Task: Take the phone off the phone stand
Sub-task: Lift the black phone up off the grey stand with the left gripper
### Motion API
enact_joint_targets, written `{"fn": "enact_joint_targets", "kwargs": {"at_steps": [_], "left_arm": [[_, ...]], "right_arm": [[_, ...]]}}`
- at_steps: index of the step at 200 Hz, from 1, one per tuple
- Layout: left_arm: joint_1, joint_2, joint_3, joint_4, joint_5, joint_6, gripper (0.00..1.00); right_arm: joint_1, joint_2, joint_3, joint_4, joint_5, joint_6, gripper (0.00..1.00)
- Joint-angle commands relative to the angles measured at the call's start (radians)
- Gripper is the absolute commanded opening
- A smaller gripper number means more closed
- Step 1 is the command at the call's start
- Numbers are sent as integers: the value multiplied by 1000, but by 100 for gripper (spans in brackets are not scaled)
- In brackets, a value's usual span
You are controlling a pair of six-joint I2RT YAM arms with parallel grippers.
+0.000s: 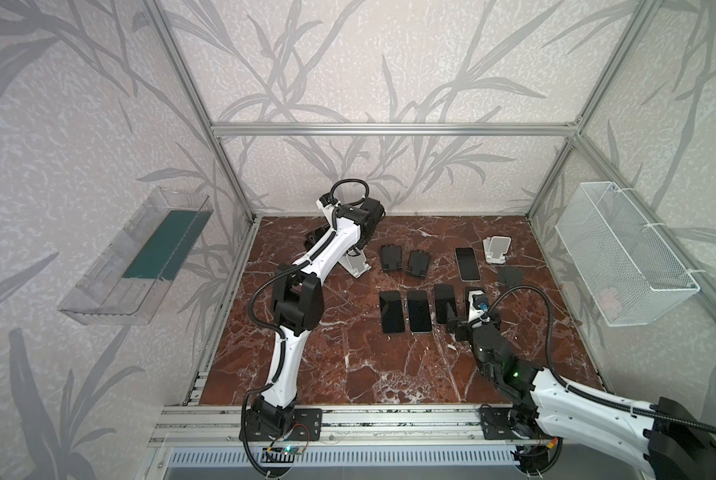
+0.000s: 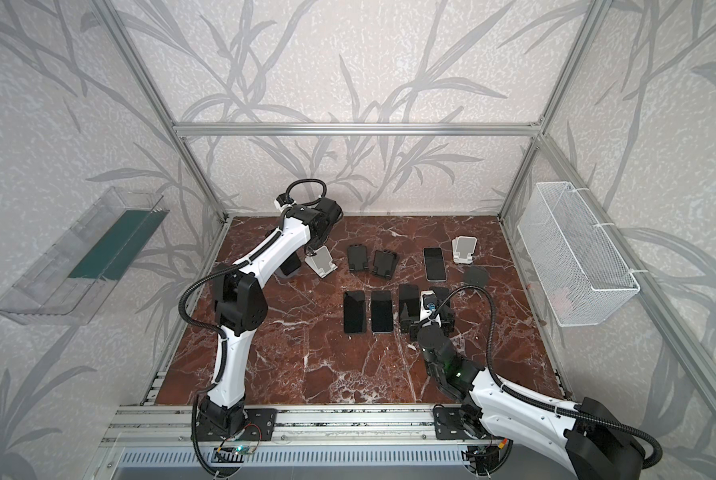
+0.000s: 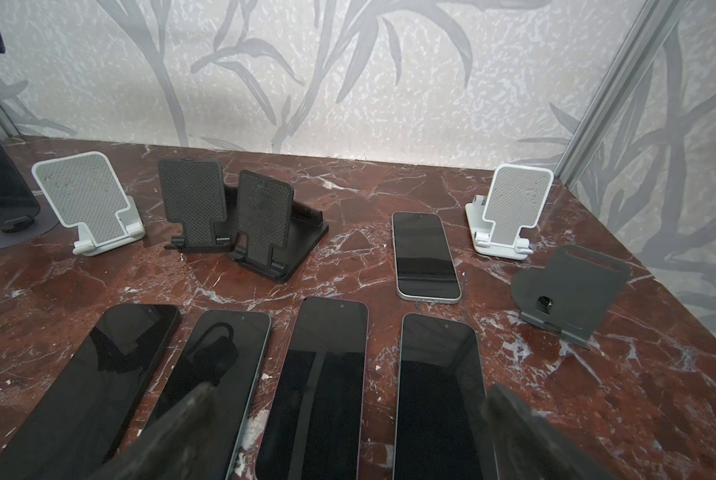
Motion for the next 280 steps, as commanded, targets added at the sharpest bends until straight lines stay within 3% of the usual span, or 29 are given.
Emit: {"fn": "enact_joint_targets", "kwargs": {"at_steps": [1, 16, 38, 123, 191, 280], "left_arm": [[0, -59, -93, 55, 39, 8, 99], [0, -99, -197, 202, 71, 101, 99], [7, -127, -281, 288, 99, 117, 99], [42, -105, -321, 342, 147, 100, 99], [59, -78, -271, 253, 124, 63, 99], [77, -90, -323, 368, 159, 133, 99]], "right_arm": [[-3, 30, 15, 30, 20, -3, 99], [-4, 39, 24, 20, 15, 0, 99], [-3, 28, 17, 22, 4, 8, 99], [-5, 90, 36, 39, -17, 7, 99], [-6, 100, 43, 34, -43, -2, 99], [-6, 126, 58, 31, -84, 2, 99]]}}
